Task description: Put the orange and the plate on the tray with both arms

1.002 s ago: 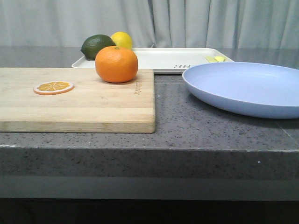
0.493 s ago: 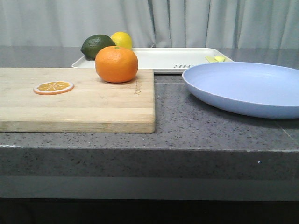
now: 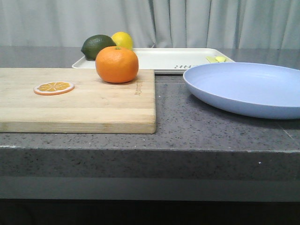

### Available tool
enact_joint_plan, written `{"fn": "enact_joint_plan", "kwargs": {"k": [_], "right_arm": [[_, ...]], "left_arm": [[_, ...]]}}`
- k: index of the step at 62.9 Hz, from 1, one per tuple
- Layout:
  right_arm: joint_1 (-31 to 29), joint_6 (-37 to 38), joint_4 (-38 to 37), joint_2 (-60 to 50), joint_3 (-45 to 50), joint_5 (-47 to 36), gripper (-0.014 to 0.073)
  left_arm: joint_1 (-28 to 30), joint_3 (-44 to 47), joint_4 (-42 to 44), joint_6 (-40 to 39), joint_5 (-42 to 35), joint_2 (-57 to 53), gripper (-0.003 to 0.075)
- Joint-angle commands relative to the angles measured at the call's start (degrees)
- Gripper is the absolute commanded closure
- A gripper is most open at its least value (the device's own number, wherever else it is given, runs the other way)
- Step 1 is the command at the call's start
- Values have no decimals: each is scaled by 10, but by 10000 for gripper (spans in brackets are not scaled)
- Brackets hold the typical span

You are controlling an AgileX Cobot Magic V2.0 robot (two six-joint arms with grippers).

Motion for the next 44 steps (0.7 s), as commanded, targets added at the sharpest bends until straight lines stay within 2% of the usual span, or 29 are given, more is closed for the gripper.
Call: {"fn": "enact_joint_plan", "kwargs": {"k": [1,7,28,44], "right_arm": [[0,-54,55,8,-16,-32,-11],[0,-82,90,8,-16,-27,-11],[0,-82,90,8,-16,-2,-11],[0,-82,90,8,-16,2,-11]], "left_arm": [[-19,-17,-16,13,-44,25,80],[-58,-18,-20,25,-58,48,80],[-217,-18,-19,40,-151,176,80],[-294,-81,-15,40,-166,302,80]]}}
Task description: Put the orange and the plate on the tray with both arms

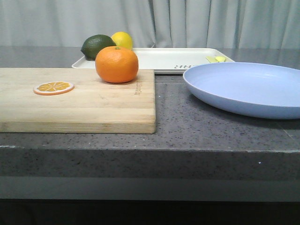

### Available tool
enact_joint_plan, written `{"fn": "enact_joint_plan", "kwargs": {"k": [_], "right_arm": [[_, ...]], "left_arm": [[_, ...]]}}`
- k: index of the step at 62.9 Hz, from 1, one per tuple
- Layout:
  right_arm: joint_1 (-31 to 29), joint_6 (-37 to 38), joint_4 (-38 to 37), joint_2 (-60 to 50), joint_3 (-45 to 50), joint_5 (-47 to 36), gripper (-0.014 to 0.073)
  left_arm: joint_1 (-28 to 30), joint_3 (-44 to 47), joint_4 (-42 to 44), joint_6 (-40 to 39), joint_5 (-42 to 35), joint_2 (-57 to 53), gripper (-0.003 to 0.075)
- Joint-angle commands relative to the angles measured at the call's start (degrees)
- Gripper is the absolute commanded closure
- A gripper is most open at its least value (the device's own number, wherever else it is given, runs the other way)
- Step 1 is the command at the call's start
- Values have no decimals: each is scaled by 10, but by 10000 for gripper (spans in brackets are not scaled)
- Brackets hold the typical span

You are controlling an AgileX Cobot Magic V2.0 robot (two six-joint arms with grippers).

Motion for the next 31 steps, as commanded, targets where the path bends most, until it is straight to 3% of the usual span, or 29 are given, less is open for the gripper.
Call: {"fn": "enact_joint_plan", "kwargs": {"k": [1,31], "right_arm": [[0,-9,5,8,-16,-31,-11],[0,-9,5,8,-16,-29,-10]], "left_arm": [[-21,-45,-4,1,-51,39,80],[-34,-225,20,1,-41,291,80]]}}
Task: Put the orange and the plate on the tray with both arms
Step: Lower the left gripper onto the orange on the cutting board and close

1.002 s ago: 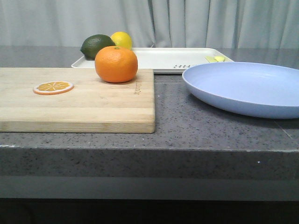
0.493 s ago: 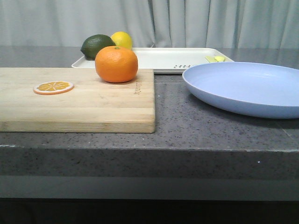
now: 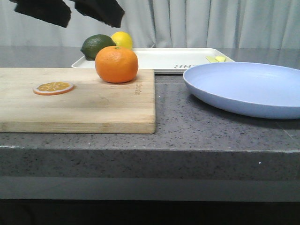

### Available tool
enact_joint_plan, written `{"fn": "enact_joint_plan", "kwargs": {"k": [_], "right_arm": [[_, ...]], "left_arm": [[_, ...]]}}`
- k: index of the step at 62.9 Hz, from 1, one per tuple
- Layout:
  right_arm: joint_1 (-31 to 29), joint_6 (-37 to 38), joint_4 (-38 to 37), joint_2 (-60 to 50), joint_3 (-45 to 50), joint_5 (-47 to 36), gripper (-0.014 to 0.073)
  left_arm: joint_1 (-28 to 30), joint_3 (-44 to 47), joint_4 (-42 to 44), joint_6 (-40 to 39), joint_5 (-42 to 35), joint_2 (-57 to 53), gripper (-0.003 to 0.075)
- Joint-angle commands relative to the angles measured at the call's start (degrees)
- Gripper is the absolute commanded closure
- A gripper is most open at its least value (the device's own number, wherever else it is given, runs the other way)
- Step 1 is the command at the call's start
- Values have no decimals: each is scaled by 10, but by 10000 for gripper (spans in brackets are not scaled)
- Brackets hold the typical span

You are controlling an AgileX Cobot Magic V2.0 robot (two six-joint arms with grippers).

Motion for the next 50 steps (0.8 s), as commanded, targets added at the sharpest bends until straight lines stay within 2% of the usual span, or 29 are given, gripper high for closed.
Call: {"fn": "enact_joint_plan", "kwargs": {"k": [1,22,50], "right_arm": [[0,-9,5,8,-16,-36,-10],[0,-9,5,8,-16,-36,-10],[0,-9,5,8,-16,-36,-10]], "left_arm": [[-4,-52,15,1,-27,23,80],[-3,-163,27,0,-2,143,80],[-3,-192,29,0,25,202,80]]}}
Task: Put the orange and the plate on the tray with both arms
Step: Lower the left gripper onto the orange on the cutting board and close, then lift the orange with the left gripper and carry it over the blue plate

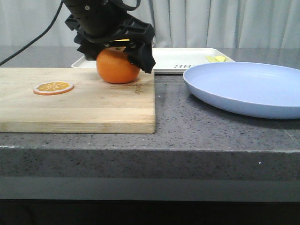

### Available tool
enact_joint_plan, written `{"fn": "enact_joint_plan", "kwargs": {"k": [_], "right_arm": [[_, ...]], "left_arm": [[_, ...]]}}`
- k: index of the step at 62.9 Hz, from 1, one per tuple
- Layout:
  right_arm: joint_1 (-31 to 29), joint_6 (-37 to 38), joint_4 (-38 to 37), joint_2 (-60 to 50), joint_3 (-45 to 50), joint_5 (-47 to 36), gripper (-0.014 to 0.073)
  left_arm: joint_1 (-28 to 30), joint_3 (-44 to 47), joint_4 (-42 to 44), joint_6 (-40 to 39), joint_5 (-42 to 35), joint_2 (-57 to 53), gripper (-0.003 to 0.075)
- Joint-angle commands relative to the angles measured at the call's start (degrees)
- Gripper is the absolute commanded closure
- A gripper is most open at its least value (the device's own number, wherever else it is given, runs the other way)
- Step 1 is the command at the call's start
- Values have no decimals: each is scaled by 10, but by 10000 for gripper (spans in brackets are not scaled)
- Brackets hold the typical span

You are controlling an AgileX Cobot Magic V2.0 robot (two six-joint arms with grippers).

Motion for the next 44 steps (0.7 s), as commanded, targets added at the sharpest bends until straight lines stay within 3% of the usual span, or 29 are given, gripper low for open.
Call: {"fn": "enact_joint_plan", "kwargs": {"k": [1,14,33,44], "right_arm": [[0,-9,5,8,-16,-36,-10],[0,-9,5,8,-16,-36,-10],[0,-9,5,8,-16,-36,-10],[0,-9,5,8,-16,-36,-10]], "left_arm": [[-3,-19,-3,0,-23,-23,80],[-3,-19,-1,0,-8,-19,88],[-3,-19,4,0,6,-17,292],[-8,-41,-3,0,16,-17,300]]}}
